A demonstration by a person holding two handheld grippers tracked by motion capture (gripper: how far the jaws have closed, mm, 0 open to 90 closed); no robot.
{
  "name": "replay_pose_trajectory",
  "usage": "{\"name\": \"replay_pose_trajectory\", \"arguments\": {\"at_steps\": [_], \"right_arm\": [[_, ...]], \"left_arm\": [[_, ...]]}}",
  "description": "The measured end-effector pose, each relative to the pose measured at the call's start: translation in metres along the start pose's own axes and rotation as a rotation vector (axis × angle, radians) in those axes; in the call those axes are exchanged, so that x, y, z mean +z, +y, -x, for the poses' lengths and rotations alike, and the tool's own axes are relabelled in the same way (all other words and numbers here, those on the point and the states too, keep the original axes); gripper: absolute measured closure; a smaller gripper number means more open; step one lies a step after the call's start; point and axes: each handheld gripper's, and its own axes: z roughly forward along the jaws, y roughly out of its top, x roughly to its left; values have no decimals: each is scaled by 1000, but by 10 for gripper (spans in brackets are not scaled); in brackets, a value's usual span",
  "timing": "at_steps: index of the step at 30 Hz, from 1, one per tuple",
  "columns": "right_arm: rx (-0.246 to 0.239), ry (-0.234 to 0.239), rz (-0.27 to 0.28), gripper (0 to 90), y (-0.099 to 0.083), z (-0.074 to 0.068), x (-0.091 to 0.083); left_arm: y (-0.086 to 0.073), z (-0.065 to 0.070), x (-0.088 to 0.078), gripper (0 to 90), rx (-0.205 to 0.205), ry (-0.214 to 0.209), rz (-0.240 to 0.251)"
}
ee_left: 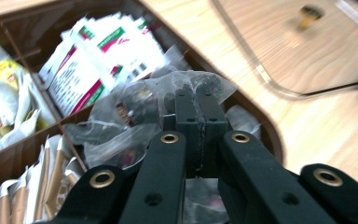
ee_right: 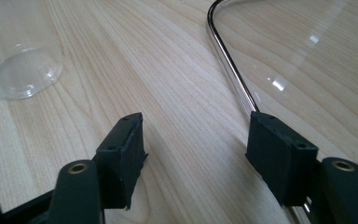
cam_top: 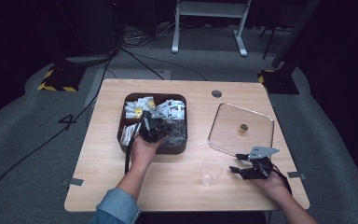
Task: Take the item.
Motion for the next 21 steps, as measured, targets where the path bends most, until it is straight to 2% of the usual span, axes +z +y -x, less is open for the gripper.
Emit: {"name": "replay_pose_trajectory", "arguments": {"at_steps": [8,16,18,21], "right_arm": [[0,0,0,369,0,0,0],[-1,1,0,372,0,0,0],[-2,1,0,372,0,0,0],[-2,1,0,373,0,0,0]], "left_arm": [[4,4,-27,897,-14,-116,106],[5,15,-46,896,11,-220,163],[5,19,-51,896,16,-259,178],[6,27,-61,897,36,-299,208]]}}
